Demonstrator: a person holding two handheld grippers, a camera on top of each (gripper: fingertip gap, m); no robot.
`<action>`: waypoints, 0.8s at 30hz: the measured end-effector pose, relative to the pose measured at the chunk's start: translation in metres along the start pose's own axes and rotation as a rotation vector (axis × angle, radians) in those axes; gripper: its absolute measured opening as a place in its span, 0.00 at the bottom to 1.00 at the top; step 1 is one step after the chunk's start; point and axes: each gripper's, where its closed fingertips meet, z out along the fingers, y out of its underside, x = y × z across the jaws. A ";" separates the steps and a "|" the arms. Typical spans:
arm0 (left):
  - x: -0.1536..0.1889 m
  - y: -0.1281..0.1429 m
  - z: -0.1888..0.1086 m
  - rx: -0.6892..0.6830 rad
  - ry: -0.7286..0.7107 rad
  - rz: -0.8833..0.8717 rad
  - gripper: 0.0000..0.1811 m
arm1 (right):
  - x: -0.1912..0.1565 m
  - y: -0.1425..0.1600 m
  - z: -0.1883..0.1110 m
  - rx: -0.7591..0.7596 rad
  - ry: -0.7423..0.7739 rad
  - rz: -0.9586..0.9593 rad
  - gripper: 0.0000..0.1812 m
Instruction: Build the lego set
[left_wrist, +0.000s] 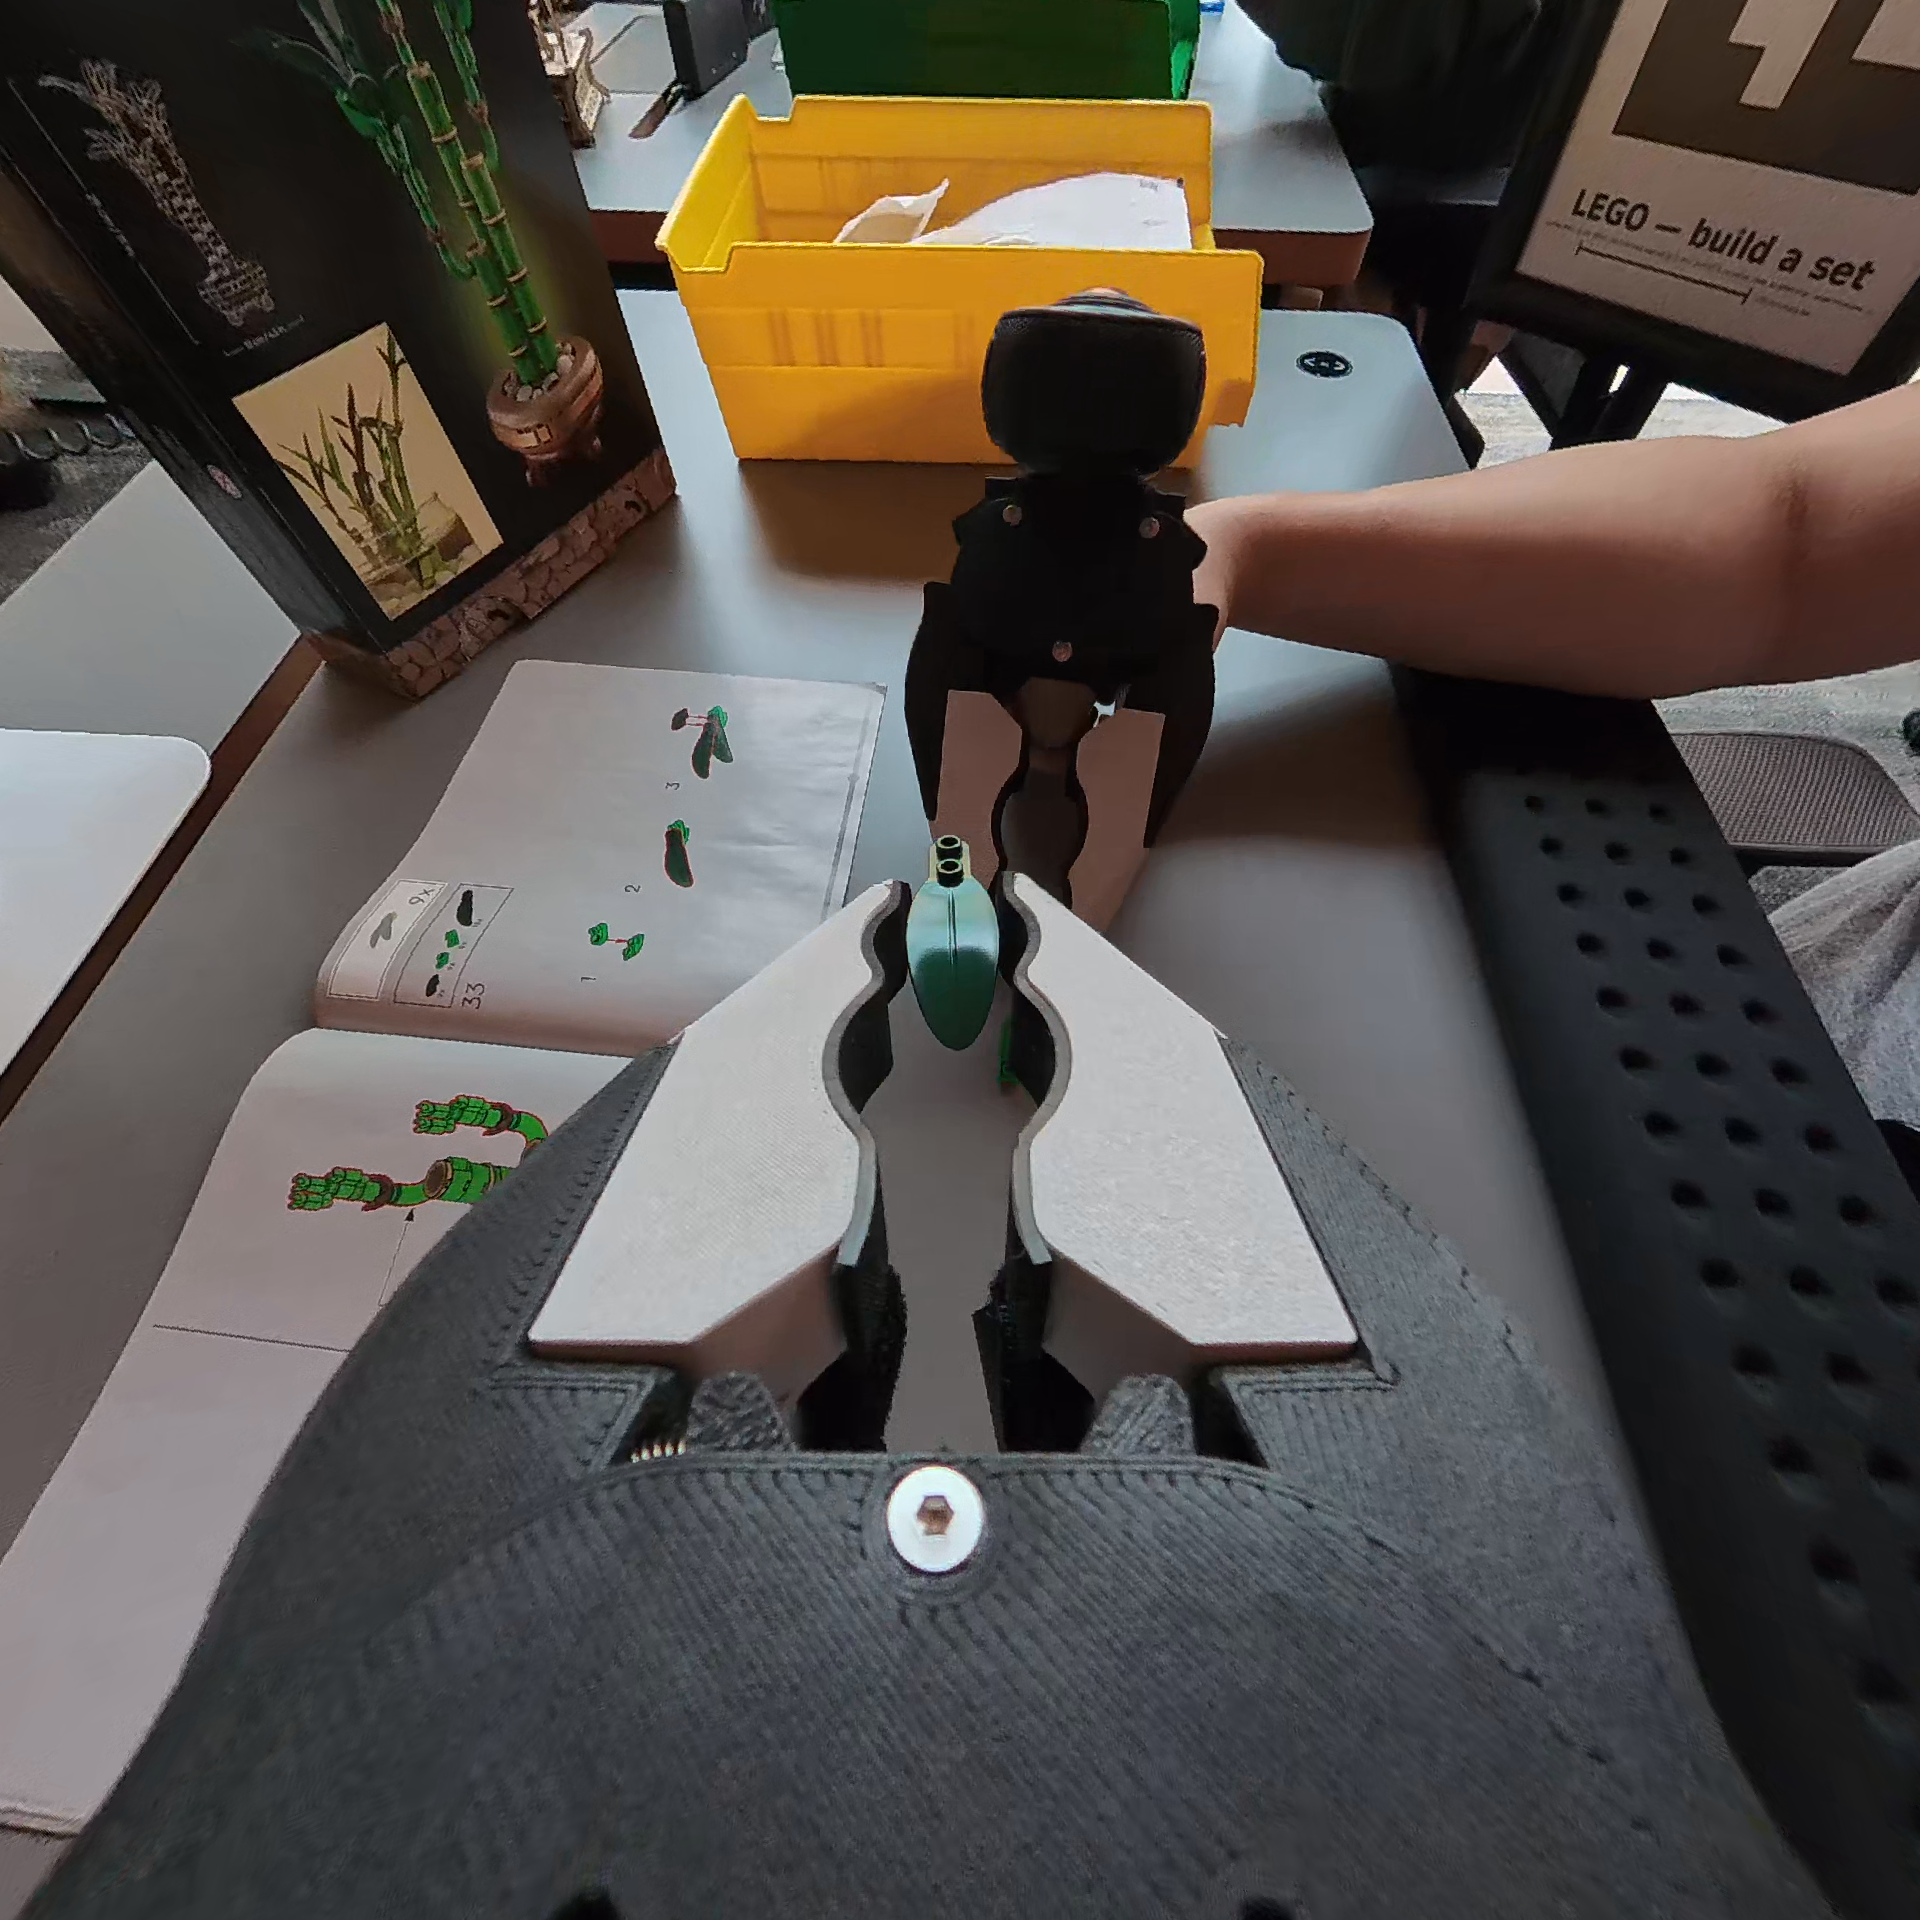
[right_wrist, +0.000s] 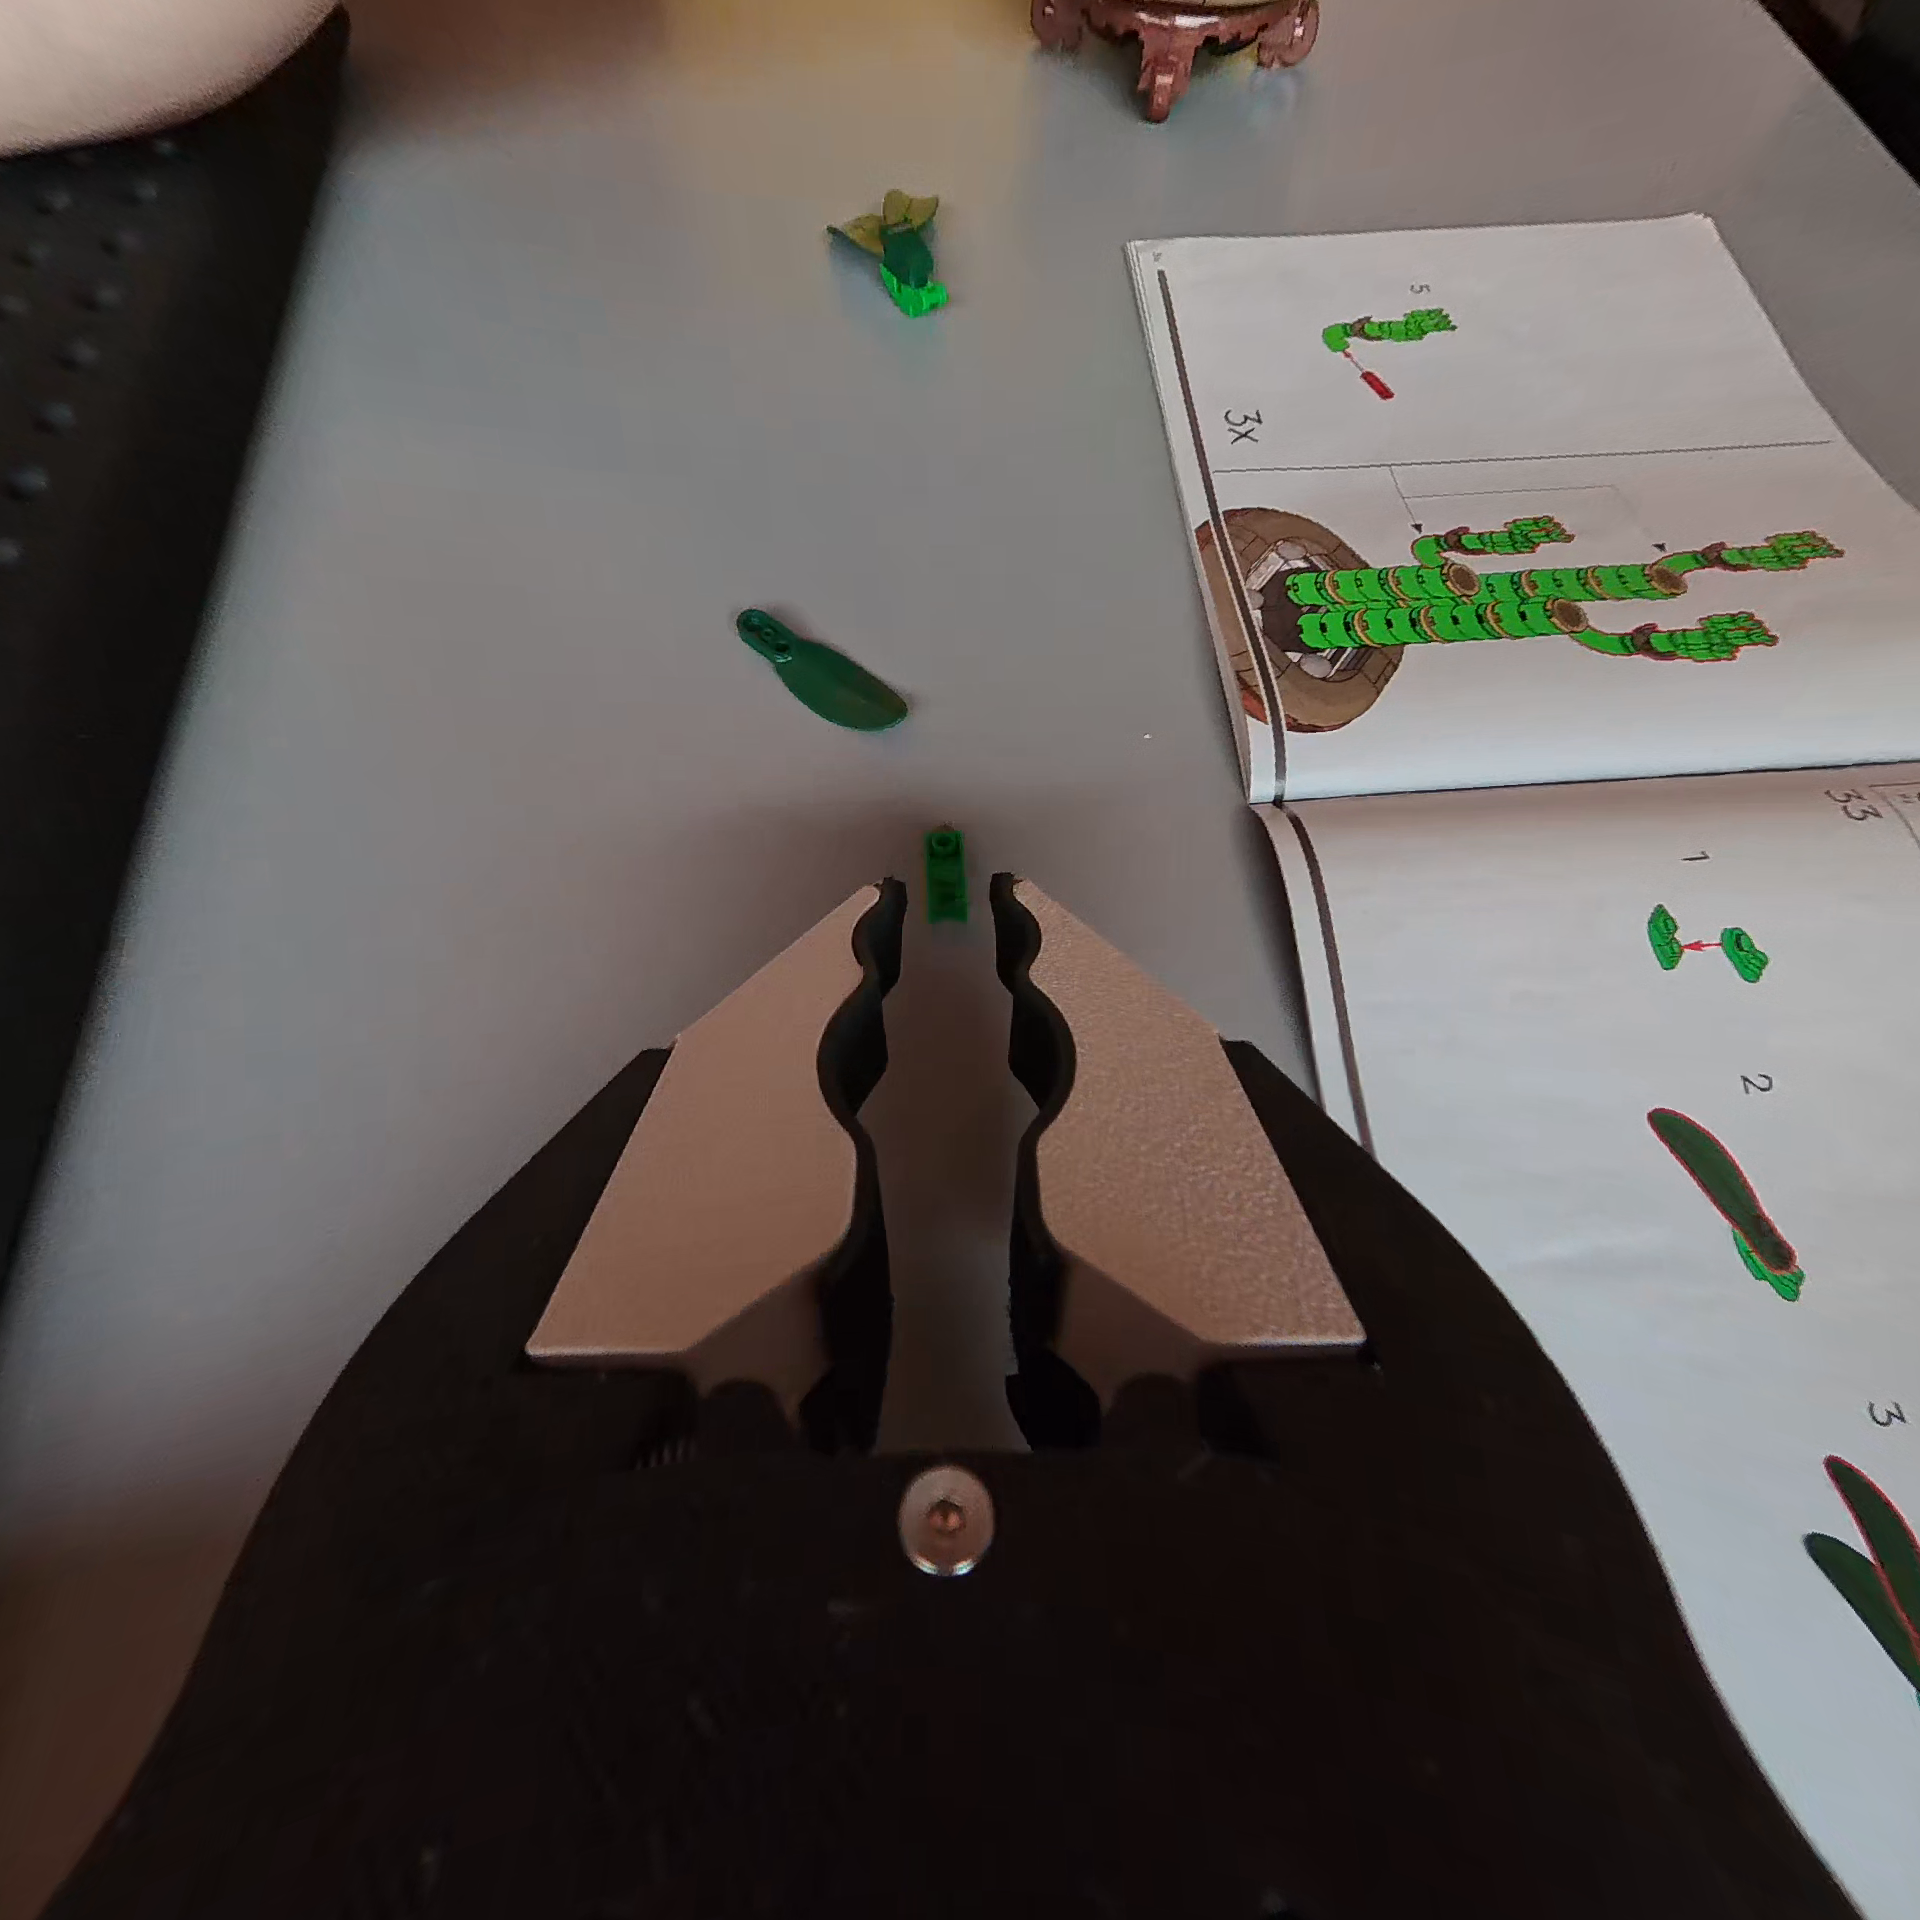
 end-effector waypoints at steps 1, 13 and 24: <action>0.000 0.000 0.000 0.006 0.003 0.006 0.08 | 0.000 0.002 0.002 -0.011 0.001 -0.002 0.09; 0.002 -0.010 -0.009 0.097 0.009 0.074 0.08 | -0.002 0.009 0.008 -0.067 -0.004 -0.012 0.04; -0.002 -0.002 -0.007 0.069 -0.156 0.435 0.09 | 0.029 0.008 -0.041 0.001 0.135 0.042 0.04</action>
